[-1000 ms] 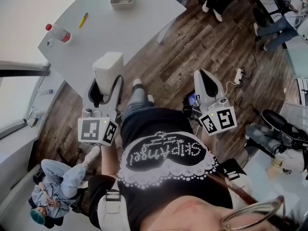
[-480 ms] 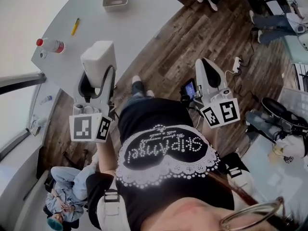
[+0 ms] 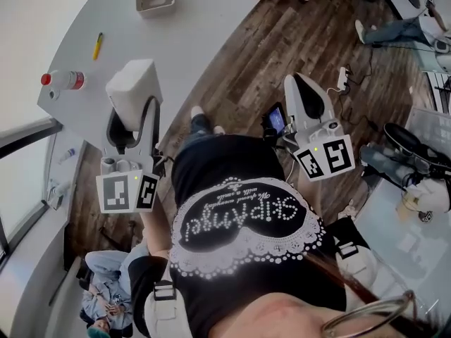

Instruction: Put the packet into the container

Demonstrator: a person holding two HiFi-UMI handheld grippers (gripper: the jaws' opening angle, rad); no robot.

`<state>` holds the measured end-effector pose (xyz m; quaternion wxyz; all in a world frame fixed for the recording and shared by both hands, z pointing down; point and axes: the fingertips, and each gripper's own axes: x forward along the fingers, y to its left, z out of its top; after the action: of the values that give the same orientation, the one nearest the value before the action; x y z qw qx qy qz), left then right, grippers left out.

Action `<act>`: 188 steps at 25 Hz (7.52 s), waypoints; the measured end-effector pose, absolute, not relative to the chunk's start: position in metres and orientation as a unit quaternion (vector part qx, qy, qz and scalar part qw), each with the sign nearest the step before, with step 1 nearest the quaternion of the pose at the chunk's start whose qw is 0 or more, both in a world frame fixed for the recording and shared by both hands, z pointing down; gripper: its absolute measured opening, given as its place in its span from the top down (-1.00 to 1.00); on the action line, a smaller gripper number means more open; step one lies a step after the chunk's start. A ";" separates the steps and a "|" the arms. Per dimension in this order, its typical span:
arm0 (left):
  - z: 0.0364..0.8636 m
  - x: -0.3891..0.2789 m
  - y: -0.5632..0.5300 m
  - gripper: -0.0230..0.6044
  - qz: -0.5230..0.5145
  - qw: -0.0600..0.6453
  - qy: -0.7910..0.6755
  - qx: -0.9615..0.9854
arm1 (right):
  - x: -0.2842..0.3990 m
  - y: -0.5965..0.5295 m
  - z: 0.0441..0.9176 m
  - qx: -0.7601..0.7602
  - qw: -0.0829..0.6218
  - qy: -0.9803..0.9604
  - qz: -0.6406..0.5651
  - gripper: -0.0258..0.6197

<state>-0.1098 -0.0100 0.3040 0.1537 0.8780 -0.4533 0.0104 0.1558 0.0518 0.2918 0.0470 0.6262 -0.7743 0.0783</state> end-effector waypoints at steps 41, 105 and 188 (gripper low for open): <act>0.314 -0.133 -0.086 0.03 0.005 0.172 -0.518 0.838 | 0.116 -0.080 0.307 0.532 0.059 -0.839 0.100 0.92; 0.327 -0.082 -0.175 0.04 0.008 0.192 -0.543 0.818 | 0.159 -0.178 0.318 0.500 0.079 -0.854 0.124 0.92; 0.528 -0.028 -0.342 0.06 0.181 0.196 -0.458 0.848 | 0.173 -0.187 0.343 0.557 0.110 -0.805 0.172 0.92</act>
<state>-0.0284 -0.3425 0.5285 0.1957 0.8481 -0.4581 0.1806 0.1734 -0.1874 0.3427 0.1096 0.5574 -0.8048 0.1723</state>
